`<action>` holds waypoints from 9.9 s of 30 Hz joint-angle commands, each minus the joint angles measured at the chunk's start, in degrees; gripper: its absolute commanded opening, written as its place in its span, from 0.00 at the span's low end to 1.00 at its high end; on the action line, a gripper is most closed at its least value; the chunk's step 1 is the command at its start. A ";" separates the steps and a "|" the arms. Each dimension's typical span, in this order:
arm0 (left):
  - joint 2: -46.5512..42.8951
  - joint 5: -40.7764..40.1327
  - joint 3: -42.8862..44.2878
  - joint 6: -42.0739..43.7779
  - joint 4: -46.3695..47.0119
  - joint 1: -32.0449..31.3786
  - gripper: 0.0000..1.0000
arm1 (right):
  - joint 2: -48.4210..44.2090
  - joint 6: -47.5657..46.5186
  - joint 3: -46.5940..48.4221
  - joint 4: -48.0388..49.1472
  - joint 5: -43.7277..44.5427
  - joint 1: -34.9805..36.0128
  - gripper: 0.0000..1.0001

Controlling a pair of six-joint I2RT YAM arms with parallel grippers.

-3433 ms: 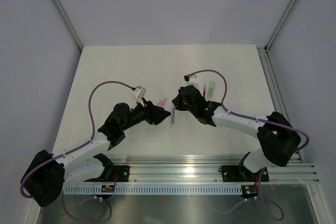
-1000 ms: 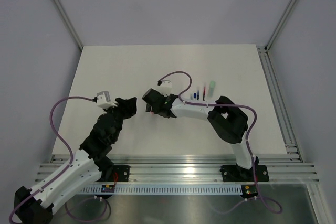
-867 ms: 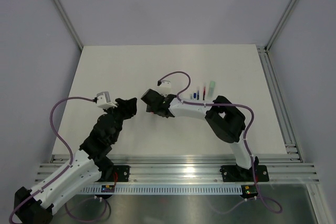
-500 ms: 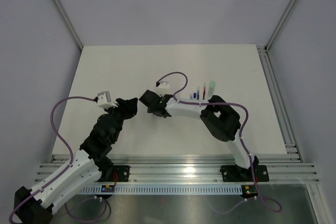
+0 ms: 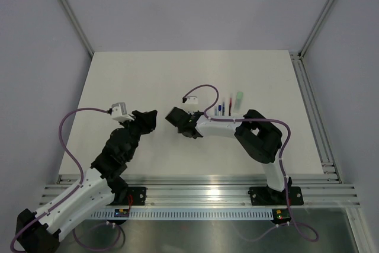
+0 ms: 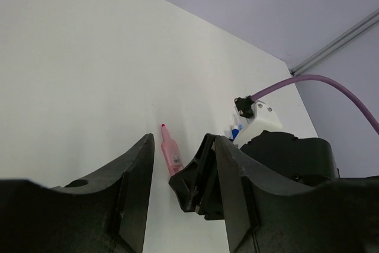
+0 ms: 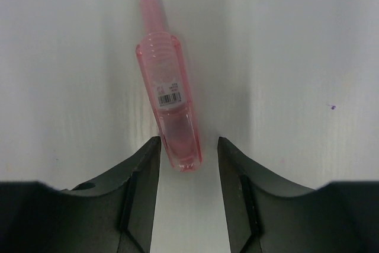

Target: Insert the pens into the pen caps

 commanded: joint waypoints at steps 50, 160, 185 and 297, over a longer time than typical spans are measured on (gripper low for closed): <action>23.80 32.71 6.42 1.03 16.77 -0.10 0.52 | -40.14 -16.45 -20.78 0.29 -20.62 0.36 0.04; 22.31 41.23 5.98 9.02 24.85 -6.87 0.00 | -47.01 -20.40 4.97 -18.69 -21.93 -8.95 0.00; 20.12 39.91 5.19 10.08 24.85 -7.04 0.00 | -29.26 -27.44 16.40 -28.01 -49.80 -16.08 0.00; 16.51 17.75 3.61 6.48 14.73 -5.90 0.99 | -21.75 -27.35 12.64 -2.71 -34.43 -28.64 0.99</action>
